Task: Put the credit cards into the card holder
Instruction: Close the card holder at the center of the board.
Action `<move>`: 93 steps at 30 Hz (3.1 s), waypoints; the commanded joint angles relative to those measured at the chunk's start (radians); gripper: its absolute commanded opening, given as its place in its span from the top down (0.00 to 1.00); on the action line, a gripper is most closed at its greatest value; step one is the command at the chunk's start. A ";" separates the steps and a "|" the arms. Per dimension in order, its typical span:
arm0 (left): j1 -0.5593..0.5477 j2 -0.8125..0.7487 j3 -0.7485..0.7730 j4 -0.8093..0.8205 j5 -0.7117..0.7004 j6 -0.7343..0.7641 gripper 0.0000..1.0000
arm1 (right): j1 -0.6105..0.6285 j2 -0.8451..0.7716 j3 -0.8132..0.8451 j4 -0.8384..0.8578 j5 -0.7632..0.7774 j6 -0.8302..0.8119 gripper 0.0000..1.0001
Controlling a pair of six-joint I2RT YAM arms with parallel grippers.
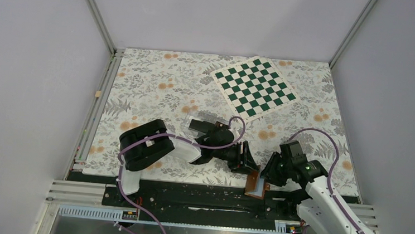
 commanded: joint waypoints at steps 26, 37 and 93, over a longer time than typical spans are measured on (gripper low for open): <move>-0.050 -0.059 0.069 -0.049 -0.032 0.029 0.49 | 0.005 -0.042 0.041 -0.180 0.195 0.035 0.57; -0.085 -0.004 0.122 -0.138 -0.054 0.025 0.61 | 0.005 -0.016 0.064 -0.200 0.241 0.082 0.58; -0.040 0.051 0.075 -0.202 -0.022 0.055 0.53 | 0.003 0.337 0.013 0.169 -0.151 0.003 0.62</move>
